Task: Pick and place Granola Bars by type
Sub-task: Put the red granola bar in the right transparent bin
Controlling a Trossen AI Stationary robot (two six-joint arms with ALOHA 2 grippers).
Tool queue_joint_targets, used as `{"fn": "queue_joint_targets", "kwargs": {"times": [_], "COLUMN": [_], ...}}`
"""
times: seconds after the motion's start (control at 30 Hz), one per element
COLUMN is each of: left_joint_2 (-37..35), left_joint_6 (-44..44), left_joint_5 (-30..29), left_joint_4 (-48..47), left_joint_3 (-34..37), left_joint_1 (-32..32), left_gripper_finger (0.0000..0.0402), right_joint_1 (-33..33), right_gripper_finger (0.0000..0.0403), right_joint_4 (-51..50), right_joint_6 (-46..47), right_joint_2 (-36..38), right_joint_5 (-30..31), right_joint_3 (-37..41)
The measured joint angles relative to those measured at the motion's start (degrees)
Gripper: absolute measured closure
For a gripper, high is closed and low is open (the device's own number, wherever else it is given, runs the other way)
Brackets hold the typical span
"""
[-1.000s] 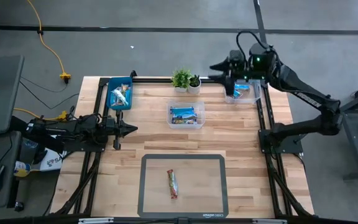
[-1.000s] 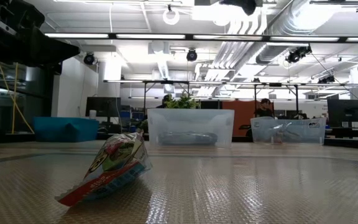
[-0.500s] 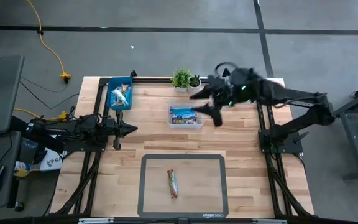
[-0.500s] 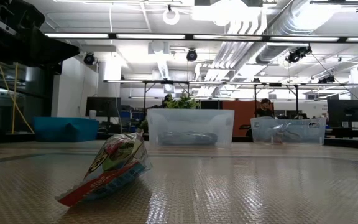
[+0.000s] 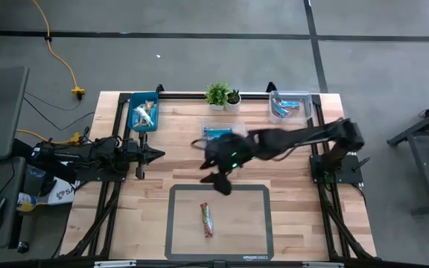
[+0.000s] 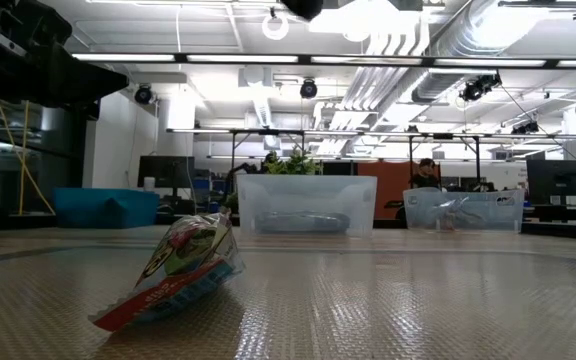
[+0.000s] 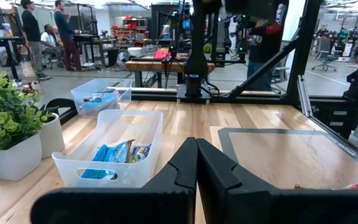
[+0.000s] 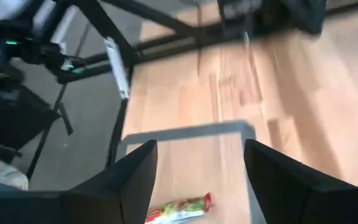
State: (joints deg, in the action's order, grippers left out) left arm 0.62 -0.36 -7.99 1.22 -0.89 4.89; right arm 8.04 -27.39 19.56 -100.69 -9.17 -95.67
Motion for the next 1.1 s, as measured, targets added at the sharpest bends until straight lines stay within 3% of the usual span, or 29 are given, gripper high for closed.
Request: {"fn": "queue_joint_targets", "kwargs": {"times": [0.27, 0.4, 0.77, 0.9, 1.1], "left_joint_2": [0.0, 0.0, 0.0, 0.0, 0.0], "left_joint_6": [0.0, 0.0, 0.0, 0.0, 0.0], "left_joint_5": [0.0, 0.0, 0.0, 0.0, 0.0], "left_joint_4": [0.0, 0.0, 0.0, 0.0, 0.0], "left_joint_3": [0.0, 0.0, 0.0, 0.0, 0.0], "left_joint_1": [0.0, 0.0, 0.0, 0.0, 0.0], "left_gripper_finger": [0.0401, 0.0401, 0.0401, 0.0401, 0.0401], "right_joint_1": [3.8, 4.5, 9.4, 10.6, 11.3], "right_gripper_finger": [0.0177, 0.0176, 0.0176, 0.0176, 0.0176], "right_joint_4": [-2.6, -7.0, -12.9, -13.6, -13.6], "right_joint_6": [14.1, 25.2, 45.1, 49.6, 51.5], "right_joint_2": [-10.3, -12.7, -15.4, -15.4, -15.9], "right_joint_5": [3.6, 6.4, 18.7, 22.6, 22.9], "right_joint_3": [-2.9, -3.0, -2.9, -2.9, -2.8]}}
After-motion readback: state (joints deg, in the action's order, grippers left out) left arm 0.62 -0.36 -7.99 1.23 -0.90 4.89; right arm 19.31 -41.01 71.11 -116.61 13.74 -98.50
